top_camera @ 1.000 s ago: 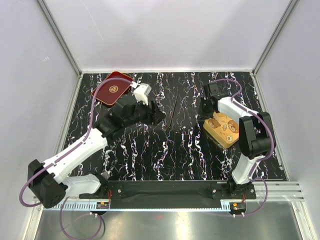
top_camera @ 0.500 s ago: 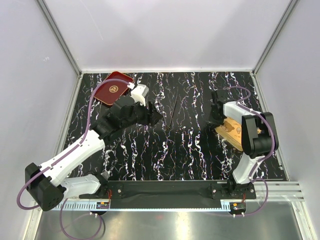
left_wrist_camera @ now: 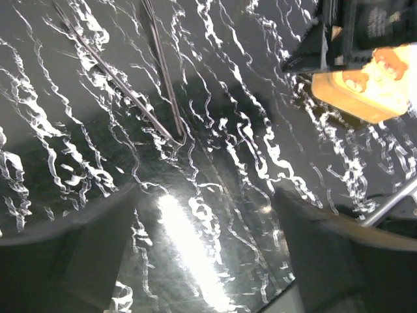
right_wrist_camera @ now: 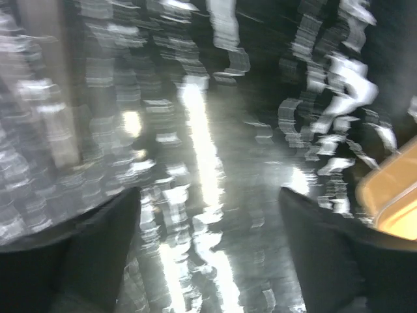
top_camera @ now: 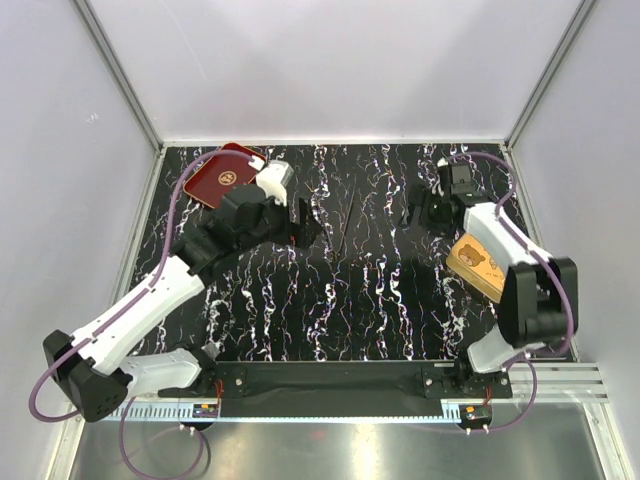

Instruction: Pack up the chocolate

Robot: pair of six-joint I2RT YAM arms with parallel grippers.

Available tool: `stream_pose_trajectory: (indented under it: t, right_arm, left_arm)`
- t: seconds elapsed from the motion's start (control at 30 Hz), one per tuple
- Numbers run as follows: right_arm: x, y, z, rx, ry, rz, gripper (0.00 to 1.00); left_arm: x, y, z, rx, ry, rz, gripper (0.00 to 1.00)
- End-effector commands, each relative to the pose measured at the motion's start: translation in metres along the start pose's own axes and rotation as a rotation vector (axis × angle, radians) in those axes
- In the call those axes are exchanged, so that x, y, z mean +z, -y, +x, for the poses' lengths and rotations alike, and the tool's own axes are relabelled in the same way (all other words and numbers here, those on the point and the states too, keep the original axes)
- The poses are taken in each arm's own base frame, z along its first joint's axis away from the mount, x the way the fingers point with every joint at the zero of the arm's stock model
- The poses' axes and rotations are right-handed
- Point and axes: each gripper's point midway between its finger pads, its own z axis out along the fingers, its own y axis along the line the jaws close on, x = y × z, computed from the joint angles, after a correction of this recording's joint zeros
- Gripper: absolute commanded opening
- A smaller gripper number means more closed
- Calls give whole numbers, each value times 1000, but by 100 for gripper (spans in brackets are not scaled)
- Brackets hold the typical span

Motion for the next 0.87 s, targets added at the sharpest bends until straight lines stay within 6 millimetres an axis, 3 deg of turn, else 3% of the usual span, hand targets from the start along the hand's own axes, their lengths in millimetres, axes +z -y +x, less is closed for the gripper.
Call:
stream_pose_trajectory:
  t: [0.0, 0.03, 0.13, 0.2, 0.23, 0.33, 0.43, 0.63, 0.83]
  right_arm:
    - [-70, -59, -34, -42, 124, -243, 100]
    - [-97, -71, -40, -56, 176, -302, 100]
    - [-142, -74, -47, -82, 298, -326, 100]
    - [-160, -66, -49, -79, 377, -294, 100]
    - [-179, -57, -49, -58, 450, -263, 99]
    - [-208, -56, -35, -70, 523, -311, 100]
    - [-223, -60, -19, -58, 541, -372, 100]
    - [-223, -59, 5, -40, 518, -423, 100]
    - [-237, -59, 1, -49, 566, -427, 100]
  left_arm:
    - [-32, 9, -57, 48, 140, -7, 99]
    - [-37, 9, -63, 57, 153, -13, 99]
    - [-51, 6, -76, 77, 182, -42, 99]
    - [-59, 2, -76, 74, 186, -63, 99]
    - [-67, 0, -78, 73, 210, -73, 99]
    - [-77, -7, -67, 67, 249, -76, 99]
    - [-91, -10, -61, 59, 294, -62, 99]
    - [-111, -19, -52, 46, 331, -82, 99]
    - [-119, -22, -50, 46, 343, -90, 99]
